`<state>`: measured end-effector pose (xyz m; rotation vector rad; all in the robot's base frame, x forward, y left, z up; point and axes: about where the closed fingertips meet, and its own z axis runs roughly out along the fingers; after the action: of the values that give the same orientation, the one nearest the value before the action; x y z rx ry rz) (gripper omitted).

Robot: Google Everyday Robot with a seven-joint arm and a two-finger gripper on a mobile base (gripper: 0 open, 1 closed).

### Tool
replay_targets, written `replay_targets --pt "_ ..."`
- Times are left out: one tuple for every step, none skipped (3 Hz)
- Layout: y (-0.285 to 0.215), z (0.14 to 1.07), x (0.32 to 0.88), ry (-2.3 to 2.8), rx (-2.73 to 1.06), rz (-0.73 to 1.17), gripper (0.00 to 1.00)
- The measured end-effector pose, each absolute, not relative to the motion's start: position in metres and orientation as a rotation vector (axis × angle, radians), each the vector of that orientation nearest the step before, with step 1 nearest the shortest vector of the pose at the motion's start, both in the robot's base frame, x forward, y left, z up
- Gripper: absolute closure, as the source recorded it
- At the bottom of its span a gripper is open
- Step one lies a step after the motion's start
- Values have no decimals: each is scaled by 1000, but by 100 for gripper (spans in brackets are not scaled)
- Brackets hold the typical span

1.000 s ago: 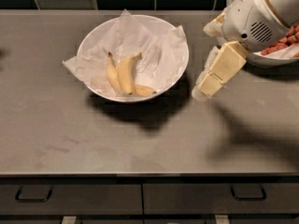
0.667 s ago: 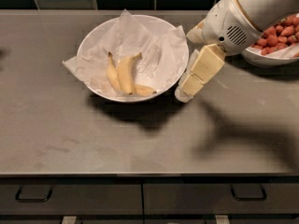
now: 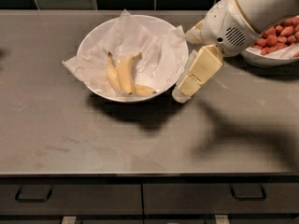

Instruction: Pick banana from white bowl

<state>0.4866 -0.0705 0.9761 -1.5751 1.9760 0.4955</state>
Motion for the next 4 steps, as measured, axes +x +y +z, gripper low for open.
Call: replay_targets --pt "-43 971 498 1962 -1590 570 0" --pt "-11 968 515 1943 -1621 632 0" --pt "-8 969 515 1939 -1625 636 0" --pt "-7 961 519 1961 -1578 681 0"
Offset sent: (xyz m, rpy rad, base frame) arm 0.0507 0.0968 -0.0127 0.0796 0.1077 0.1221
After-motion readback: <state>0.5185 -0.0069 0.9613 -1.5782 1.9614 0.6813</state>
